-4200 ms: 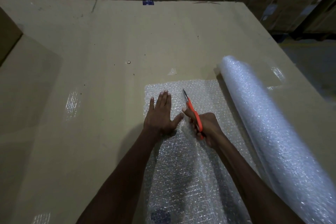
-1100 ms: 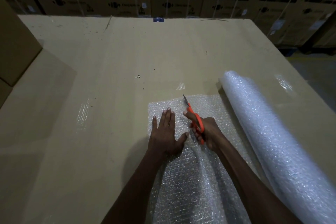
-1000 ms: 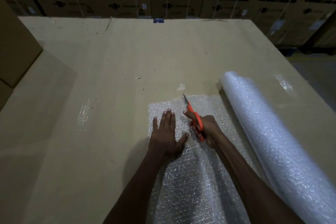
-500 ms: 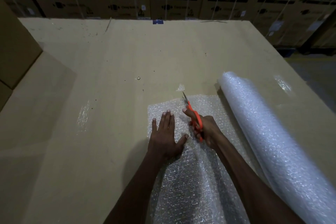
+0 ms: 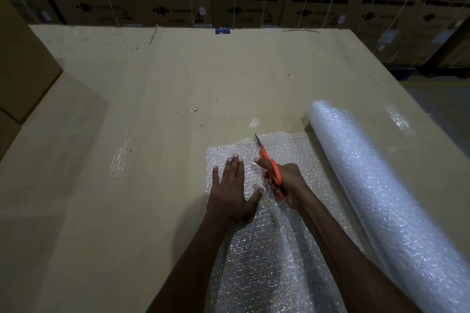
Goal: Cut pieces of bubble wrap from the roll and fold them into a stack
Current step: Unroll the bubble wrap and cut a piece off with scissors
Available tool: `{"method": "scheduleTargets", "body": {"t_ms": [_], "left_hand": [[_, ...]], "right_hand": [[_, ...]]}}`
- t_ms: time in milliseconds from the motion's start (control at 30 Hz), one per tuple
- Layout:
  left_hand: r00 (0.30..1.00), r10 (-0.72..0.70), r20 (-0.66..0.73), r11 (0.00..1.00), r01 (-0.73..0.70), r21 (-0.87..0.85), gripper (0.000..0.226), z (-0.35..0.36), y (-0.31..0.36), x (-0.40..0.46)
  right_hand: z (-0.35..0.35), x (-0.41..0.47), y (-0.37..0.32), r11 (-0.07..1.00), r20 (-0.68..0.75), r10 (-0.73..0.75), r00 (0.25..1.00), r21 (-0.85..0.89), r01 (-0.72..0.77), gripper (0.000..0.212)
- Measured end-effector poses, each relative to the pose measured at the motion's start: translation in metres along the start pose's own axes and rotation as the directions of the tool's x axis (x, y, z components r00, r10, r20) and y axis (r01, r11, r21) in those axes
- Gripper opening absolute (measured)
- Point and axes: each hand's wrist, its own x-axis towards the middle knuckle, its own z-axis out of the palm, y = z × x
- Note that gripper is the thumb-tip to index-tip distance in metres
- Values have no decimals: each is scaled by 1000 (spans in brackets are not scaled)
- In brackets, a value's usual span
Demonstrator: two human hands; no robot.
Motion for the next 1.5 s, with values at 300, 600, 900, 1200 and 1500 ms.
{"method": "scheduleTargets", "body": {"t_ms": [300,600,900,1200,1500], "left_hand": [[1000,10,-22,1000,-10,8,93,3,-1,0],[1000,-4,-4,1000,4,-3,92,2,-2,-1],[999,-12,39,1000,11,20,95,0,-5,-6],[980,-26,196,1000,24,12,97,-14,-6,0],[986,7,169,1000,-8,0,80,-27,15,-50]], "right_hand": [[-8,-7,10,1000,42,8,999,-1,-8,43],[-6,-2,7,1000,24,-22,999,3,22,40],[-12,-8,5,1000,71,-7,997,-30,9,43],[-43,-36,22,929,-41,-258,965,-286,236,30],[-84,-59,76,526,-189,-493,849,-843,117,24]]}}
